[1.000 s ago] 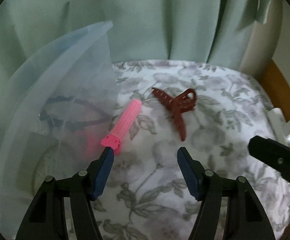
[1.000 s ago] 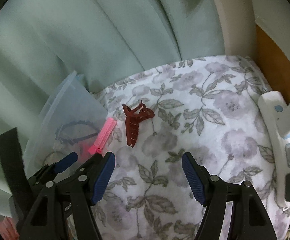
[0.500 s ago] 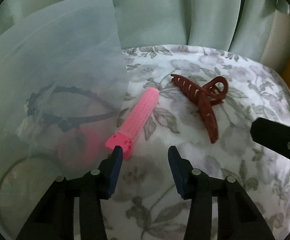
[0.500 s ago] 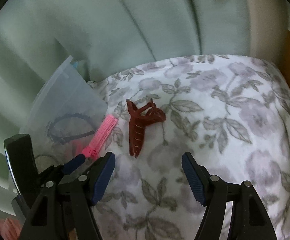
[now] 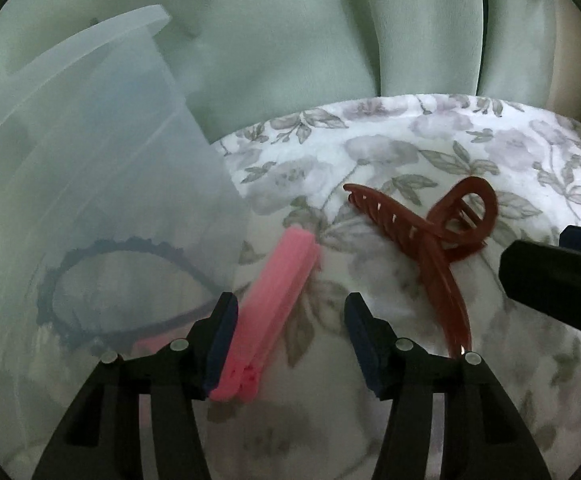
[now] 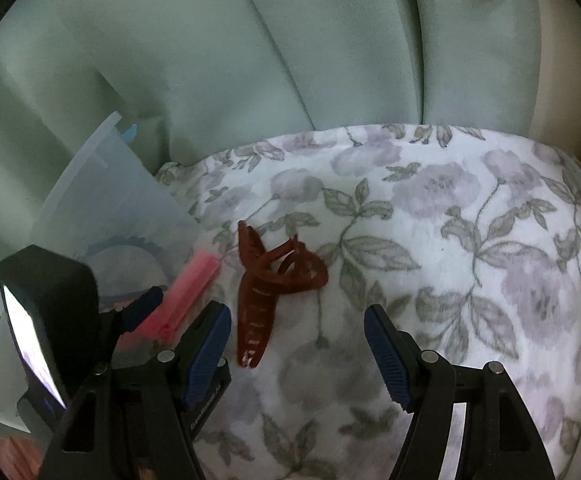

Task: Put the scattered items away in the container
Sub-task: 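Grasp the pink hair roller with the left tool while the right tool grasps the red claw clip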

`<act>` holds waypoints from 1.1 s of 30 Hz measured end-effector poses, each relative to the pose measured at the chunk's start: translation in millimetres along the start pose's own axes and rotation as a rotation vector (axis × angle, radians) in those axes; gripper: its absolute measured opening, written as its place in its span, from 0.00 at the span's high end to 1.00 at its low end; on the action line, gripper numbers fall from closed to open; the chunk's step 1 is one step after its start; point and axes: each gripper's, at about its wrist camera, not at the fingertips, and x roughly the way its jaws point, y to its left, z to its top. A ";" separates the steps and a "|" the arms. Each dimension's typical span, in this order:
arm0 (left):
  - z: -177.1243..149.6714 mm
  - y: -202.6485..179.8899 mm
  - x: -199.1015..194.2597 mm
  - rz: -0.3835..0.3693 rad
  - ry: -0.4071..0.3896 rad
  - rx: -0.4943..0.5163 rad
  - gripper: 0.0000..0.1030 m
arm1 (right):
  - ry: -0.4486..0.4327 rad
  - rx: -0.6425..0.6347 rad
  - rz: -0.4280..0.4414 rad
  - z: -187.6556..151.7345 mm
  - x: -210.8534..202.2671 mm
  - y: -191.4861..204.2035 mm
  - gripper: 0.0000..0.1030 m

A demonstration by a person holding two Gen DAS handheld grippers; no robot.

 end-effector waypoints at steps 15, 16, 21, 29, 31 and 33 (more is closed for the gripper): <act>11.0 8.5 19.5 0.006 0.031 -0.010 0.43 | 0.048 0.066 0.174 23.4 55.4 -15.0 0.38; 11.1 8.9 19.8 0.007 0.030 -0.011 0.43 | 0.041 0.063 0.173 23.2 56.9 -14.1 0.38; 9.2 10.7 21.6 0.009 0.018 -0.011 0.43 | 0.010 0.058 0.172 22.7 53.7 -13.7 0.42; 7.3 15.3 25.8 0.004 0.001 -0.021 0.43 | -0.041 0.060 0.126 24.5 35.6 -26.1 0.52; 6.7 16.7 26.9 0.003 0.001 -0.023 0.44 | -0.059 0.076 0.098 24.7 28.7 -33.5 0.52; 6.4 19.3 28.5 -0.004 -0.002 -0.026 0.45 | -0.077 0.102 0.086 25.0 20.2 -42.7 0.52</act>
